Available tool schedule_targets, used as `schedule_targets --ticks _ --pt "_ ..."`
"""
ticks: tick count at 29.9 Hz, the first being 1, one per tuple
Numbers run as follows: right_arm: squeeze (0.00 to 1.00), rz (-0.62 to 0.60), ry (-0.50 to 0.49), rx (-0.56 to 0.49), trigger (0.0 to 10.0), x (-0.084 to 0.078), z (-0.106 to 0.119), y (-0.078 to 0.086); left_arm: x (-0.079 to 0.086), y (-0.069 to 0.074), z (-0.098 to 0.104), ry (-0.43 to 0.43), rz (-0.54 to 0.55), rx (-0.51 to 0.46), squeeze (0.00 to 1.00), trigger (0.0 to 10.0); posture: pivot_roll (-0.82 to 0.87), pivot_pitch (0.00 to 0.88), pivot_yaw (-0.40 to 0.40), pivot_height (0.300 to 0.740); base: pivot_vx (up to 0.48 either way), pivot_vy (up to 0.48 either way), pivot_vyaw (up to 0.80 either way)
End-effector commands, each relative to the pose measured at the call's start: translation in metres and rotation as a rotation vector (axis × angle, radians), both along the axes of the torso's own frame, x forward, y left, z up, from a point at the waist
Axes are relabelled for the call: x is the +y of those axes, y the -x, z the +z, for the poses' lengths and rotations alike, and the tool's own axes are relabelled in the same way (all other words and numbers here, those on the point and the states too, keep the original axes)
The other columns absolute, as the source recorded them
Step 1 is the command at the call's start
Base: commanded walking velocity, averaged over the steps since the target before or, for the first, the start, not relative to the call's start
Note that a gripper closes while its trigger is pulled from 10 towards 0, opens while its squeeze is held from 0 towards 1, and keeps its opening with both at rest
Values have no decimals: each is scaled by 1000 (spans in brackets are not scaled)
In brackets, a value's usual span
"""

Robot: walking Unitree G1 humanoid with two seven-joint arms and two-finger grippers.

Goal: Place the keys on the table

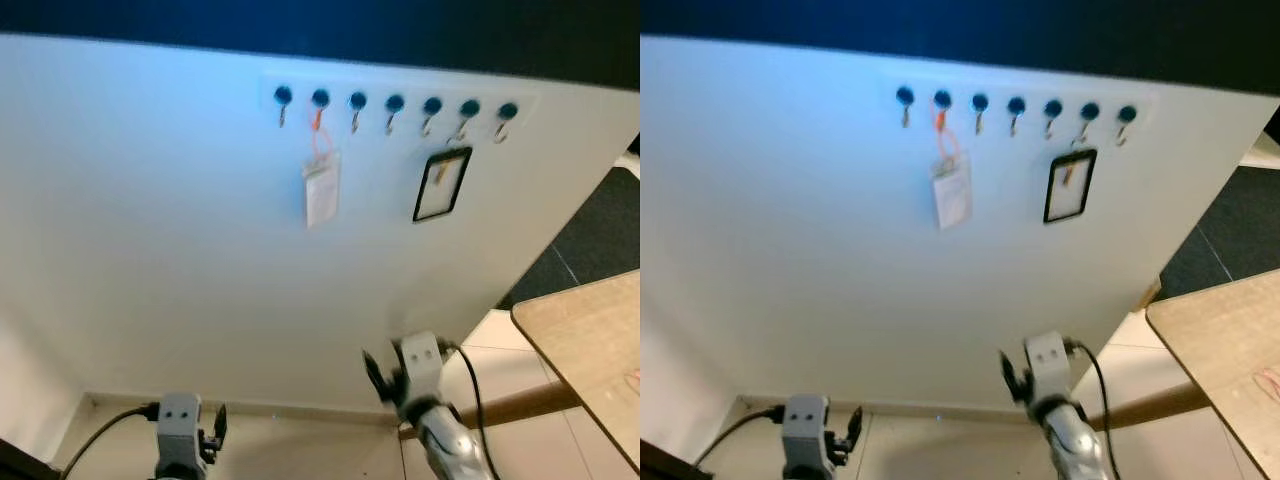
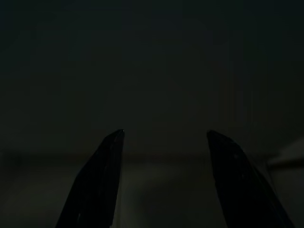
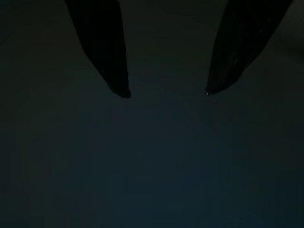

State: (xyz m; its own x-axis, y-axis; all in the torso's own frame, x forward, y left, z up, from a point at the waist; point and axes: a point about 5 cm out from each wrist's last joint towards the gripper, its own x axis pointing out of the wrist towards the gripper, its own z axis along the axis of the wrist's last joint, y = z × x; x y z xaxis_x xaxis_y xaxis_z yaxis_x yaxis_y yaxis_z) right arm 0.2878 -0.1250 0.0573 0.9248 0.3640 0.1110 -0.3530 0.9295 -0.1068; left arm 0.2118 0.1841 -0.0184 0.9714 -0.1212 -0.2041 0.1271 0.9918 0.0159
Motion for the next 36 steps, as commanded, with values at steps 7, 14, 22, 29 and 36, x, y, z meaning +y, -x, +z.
schedule_targets --ticks 7,14,22,29,36 --pt "0 17 -60 -364 10000 20 78 -21 -26 -15 54 33 -192 -305 0 10000 60 75 -72 740 0 0 0" --pt "1000 69 -96 -428 10000 31 104 -26 -41 -17 88 59 -271 -441 0 10000 60 78 -73 740 0 0 0" --pt "467 8 -136 -463 10000 34 123 -34 -47 -23 123 82 -324 -537 0 10000 63 87 -75 740 0 0 0" --pt "0 -36 -115 -487 10000 39 131 -42 -53 -31 140 98 -348 -578 0 10000 56 96 -68 740 0 0 0" --pt "0 -66 -14 -552 10000 50 143 -45 -56 -33 146 104 -363 -571 0 10000 54 105 -75 740 0 0 0"
